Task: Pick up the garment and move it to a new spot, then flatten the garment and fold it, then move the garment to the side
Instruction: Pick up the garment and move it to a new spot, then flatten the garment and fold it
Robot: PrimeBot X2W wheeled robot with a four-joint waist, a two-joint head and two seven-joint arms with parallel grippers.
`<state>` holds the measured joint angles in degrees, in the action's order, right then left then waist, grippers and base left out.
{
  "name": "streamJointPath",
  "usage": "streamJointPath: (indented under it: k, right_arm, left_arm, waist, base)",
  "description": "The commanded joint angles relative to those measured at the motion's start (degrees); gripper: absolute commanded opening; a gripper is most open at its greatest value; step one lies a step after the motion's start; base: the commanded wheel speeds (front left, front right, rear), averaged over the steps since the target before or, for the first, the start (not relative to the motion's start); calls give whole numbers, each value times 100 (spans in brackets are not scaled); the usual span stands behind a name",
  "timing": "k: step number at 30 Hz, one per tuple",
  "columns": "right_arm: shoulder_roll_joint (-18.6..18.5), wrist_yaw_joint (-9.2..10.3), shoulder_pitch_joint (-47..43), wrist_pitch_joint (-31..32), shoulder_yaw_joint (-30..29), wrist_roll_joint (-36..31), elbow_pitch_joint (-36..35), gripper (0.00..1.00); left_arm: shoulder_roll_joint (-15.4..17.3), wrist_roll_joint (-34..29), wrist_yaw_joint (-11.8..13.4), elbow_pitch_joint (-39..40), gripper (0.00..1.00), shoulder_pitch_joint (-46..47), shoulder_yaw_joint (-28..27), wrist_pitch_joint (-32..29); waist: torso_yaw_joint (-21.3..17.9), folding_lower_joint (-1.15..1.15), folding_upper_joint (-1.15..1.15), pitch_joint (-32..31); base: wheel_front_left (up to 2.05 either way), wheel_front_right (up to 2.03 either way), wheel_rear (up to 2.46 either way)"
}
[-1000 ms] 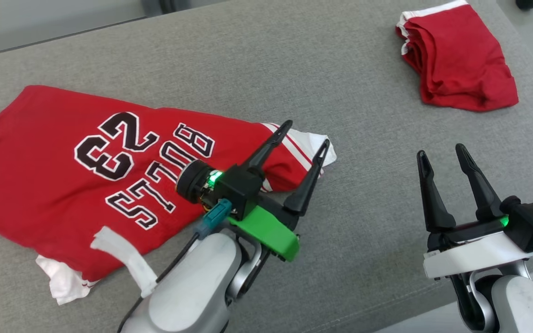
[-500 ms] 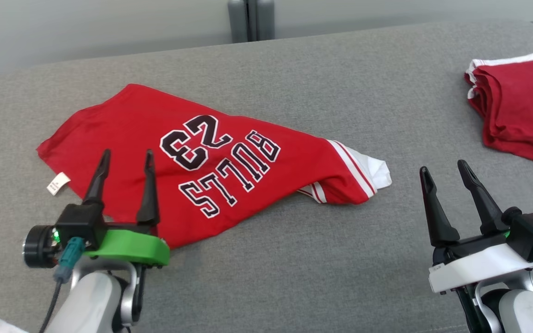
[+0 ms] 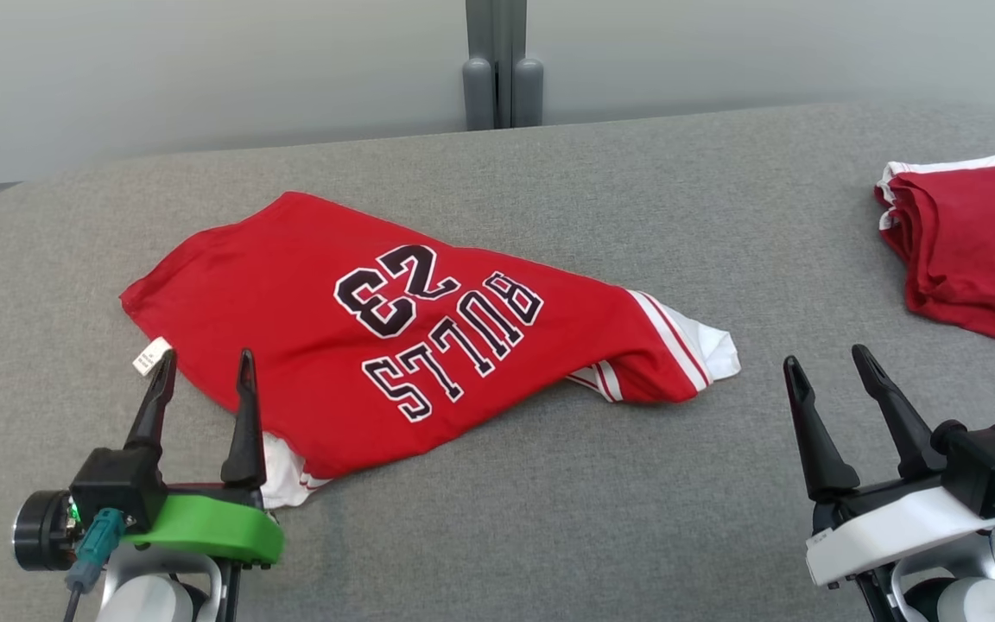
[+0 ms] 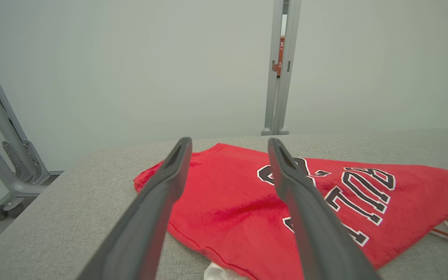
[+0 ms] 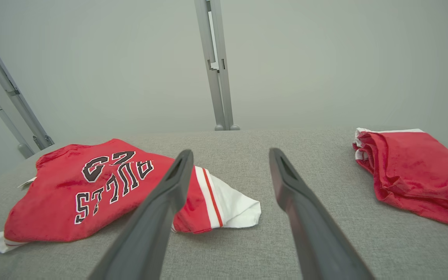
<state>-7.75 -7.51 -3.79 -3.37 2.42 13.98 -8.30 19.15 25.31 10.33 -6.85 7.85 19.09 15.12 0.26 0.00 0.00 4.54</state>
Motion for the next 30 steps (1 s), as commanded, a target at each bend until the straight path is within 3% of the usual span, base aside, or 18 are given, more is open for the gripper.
streamJointPath:
  k: [1, 21, 30]
  right_arm:
    - [-4, 4, -94, 9, -10, 31, -25, 100]
    - [22, 4, -120, 55, -80, 18, -114, 100]
    - [-225, 4, 186, 164, 193, 57, -15, 100]
  left_arm:
    - [-11, -30, -28, -2, 100, -106, 12, 1]
    - [-70, -144, -31, 51, 100, -216, -73, 2]
    - [-79, -255, -60, 182, 100, 139, 1, 1]
  waist:
    - [-44, 0, 0, -45]
    - [-30, 0, 0, -26]
    - [256, 0, 0, 333]
  base:
    - [0, 0, 0]
    - [0, 0, 0]
    - [0, 0, 0]
